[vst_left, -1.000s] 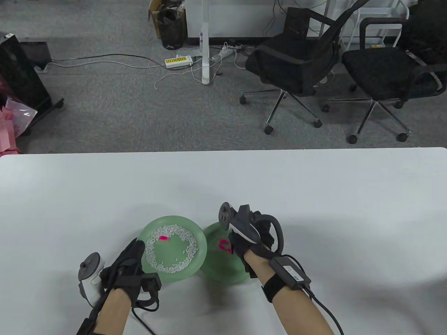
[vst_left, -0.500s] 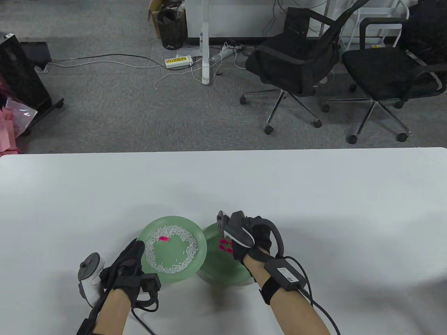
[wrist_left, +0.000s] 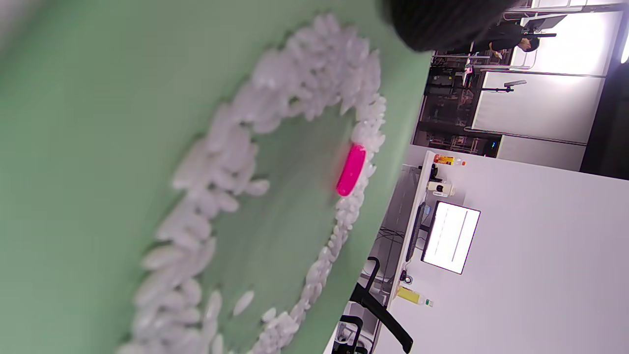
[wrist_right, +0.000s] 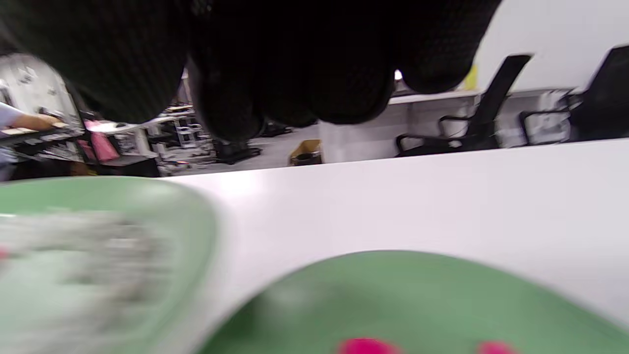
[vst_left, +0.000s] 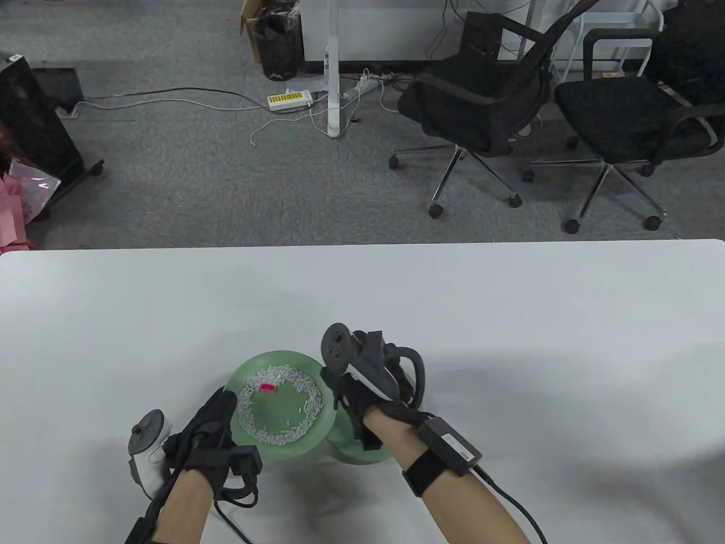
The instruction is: Pick gummy candy with hand pinch into plate
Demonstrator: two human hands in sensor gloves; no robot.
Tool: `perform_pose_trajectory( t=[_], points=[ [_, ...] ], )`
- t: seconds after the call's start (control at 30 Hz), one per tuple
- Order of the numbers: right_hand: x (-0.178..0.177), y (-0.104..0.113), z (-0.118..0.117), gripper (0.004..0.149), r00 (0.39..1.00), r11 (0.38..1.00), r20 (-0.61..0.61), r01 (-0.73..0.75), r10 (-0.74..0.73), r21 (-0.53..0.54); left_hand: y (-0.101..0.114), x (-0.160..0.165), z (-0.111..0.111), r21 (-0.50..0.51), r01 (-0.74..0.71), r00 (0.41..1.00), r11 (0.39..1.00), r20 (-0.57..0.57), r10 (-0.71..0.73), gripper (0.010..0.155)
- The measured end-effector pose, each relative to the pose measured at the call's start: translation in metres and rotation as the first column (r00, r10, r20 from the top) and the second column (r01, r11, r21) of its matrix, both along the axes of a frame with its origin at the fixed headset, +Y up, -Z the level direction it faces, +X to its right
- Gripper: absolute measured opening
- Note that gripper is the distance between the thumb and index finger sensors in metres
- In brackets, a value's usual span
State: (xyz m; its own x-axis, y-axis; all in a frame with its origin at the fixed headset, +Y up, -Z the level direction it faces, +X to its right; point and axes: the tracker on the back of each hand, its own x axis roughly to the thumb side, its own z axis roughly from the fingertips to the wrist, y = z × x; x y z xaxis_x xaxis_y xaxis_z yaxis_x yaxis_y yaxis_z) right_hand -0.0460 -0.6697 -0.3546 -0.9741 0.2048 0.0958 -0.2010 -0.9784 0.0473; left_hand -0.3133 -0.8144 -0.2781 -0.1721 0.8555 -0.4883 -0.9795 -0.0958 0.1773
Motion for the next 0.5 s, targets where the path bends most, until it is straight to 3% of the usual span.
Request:
perform_pose_trajectory(
  t=[0.2,0.33,0.5],
  points=[
    [-0.071,-0.008,-0.001,0.046,0.984,0.988,-0.085,-0.153,0.155,0.03,0.002,0.002,0.001,0.007,0.016,1.0,1.0,0.014,-0.016,0.06],
    [-0.092,-0.015,-0.009,0.042,0.962,0.965,-0.082,-0.259,0.262,0.047,0.001,0.002,0.001,0.009,0.015,1.0,1.0,0.018,-0.015,0.06],
    [-0.103,-0.024,-0.016,0.04,0.951,0.956,-0.102,-0.29,0.293,0.038,0.001,0.002,-0.001,0.012,0.001,1.0,1.0,0.025,-0.001,0.06]
  ],
)
